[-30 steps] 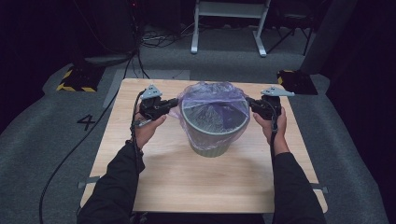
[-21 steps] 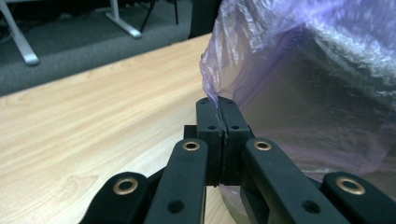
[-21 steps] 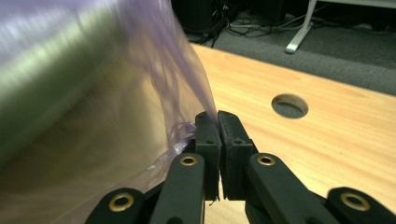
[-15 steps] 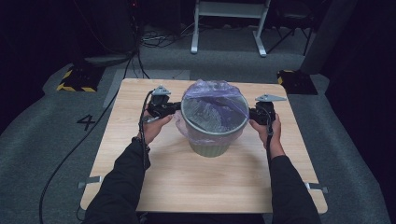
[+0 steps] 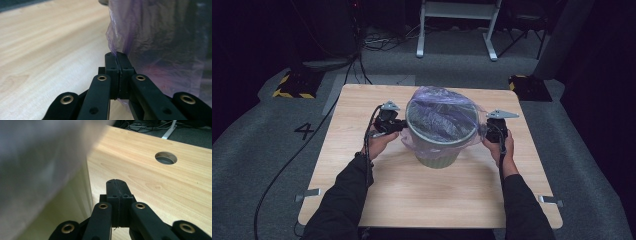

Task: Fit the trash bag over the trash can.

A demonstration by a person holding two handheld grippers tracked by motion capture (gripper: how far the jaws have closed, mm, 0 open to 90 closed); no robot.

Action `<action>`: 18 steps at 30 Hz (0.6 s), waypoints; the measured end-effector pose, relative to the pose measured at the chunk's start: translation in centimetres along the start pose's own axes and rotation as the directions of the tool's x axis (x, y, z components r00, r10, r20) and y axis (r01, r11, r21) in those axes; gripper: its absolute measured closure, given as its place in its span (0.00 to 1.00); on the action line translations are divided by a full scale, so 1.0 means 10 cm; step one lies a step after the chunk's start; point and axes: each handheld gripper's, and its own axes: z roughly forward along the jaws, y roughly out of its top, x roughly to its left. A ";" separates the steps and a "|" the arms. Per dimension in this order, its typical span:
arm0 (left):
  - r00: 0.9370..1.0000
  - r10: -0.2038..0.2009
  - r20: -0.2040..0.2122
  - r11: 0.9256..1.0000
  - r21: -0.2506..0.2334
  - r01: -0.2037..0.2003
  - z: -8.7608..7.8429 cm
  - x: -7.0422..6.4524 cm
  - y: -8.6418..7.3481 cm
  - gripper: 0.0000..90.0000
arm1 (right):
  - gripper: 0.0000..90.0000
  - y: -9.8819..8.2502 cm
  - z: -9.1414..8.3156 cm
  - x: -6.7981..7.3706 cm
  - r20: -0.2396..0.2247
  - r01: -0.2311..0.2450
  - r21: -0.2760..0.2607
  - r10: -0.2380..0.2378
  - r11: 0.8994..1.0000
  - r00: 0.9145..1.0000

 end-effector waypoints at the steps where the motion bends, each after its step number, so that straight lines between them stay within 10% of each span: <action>1: 1.000 0.001 0.001 1.000 0.008 -0.001 0.01 -0.01 -0.02 0.99 | 1.00 -0.01 -0.01 0.00 -0.005 -0.002 -0.001 0.002 1.000 1.000; 9: 1.000 -0.007 0.008 1.000 0.012 0.007 -0.03 0.02 -0.13 0.89 | 0.99 -0.10 0.00 0.04 -0.030 0.040 0.021 -0.039 0.999 0.999; 18: 0.998 -0.038 -0.046 0.992 -0.119 0.032 -0.46 0.13 -0.21 0.55 | 0.55 -0.02 -0.34 -0.05 0.026 0.048 -0.031 -0.047 0.998 0.999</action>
